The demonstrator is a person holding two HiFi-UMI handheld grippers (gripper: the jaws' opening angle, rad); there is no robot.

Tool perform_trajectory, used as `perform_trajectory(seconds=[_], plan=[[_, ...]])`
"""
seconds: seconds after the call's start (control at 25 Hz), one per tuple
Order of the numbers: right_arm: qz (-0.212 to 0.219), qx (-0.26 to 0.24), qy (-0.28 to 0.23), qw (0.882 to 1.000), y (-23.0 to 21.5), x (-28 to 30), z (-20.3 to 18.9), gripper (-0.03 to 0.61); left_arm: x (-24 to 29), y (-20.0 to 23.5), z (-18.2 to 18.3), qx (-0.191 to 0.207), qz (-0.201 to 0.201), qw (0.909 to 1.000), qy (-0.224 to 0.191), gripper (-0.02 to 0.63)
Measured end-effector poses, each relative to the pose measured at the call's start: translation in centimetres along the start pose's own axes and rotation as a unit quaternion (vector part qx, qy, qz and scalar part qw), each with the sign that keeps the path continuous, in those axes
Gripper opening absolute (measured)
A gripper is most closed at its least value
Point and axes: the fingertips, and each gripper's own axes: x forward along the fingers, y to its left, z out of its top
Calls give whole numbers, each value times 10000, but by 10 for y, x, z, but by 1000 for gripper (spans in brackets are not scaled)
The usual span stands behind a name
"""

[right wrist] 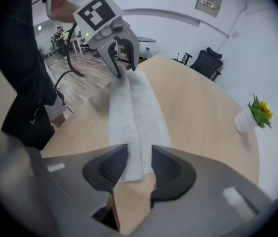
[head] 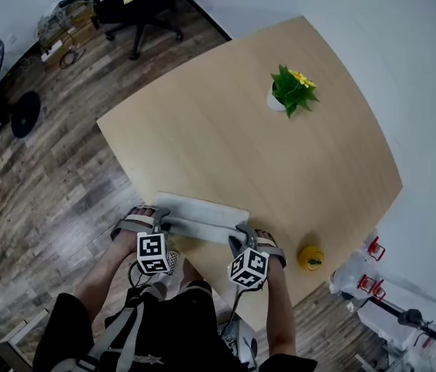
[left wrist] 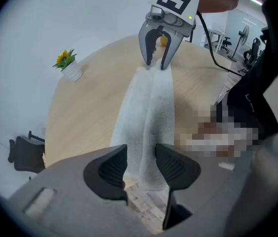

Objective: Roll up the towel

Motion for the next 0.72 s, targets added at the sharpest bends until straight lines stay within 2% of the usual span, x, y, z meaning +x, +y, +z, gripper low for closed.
perform_trajectory(seconds=[0.32, 0.72], plan=[[-243, -49, -58, 9997, 9, -17, 4, 156, -26, 6, 2, -102, 457, 9988, -118, 196], [-182, -58, -46, 9998, 31, -18, 2, 156, -28, -26, 1, -142, 297, 9993, -161, 196]])
